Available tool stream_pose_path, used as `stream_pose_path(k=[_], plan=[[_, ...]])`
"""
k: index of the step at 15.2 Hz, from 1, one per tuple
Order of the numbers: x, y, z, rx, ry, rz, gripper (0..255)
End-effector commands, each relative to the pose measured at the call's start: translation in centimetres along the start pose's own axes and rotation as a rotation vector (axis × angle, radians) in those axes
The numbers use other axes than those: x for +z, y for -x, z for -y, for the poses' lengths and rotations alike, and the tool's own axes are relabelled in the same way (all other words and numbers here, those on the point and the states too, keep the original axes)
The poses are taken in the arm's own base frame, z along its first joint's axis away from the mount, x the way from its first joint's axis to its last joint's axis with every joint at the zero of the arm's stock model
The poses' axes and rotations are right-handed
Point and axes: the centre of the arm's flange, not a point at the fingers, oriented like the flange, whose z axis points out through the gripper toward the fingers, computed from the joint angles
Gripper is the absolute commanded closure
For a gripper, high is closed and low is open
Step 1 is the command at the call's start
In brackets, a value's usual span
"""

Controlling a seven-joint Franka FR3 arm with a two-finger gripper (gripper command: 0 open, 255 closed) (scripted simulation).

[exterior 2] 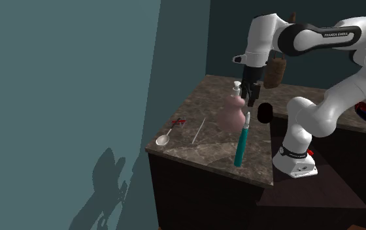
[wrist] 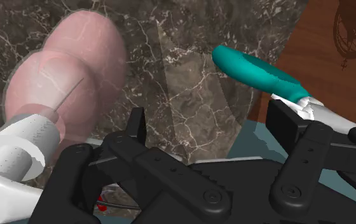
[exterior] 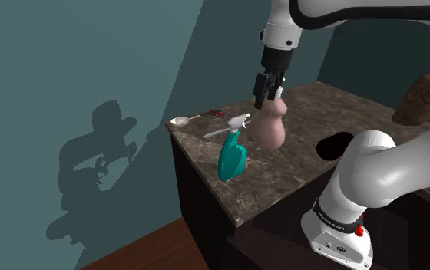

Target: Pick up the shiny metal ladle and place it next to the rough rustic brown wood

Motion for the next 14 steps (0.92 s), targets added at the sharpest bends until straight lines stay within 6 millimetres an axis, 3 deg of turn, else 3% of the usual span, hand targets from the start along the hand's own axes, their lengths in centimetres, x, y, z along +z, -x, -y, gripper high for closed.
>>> stream_pose_path(k=[1,8,14], plan=[[0.0,0.0,0.0,0.000,0.000,0.000,0],[4.1,-6.4,-4.6,-0.261,0.040,0.008,0],[7.6,-12.7,-7.3,-0.485,0.075,0.016,0]])
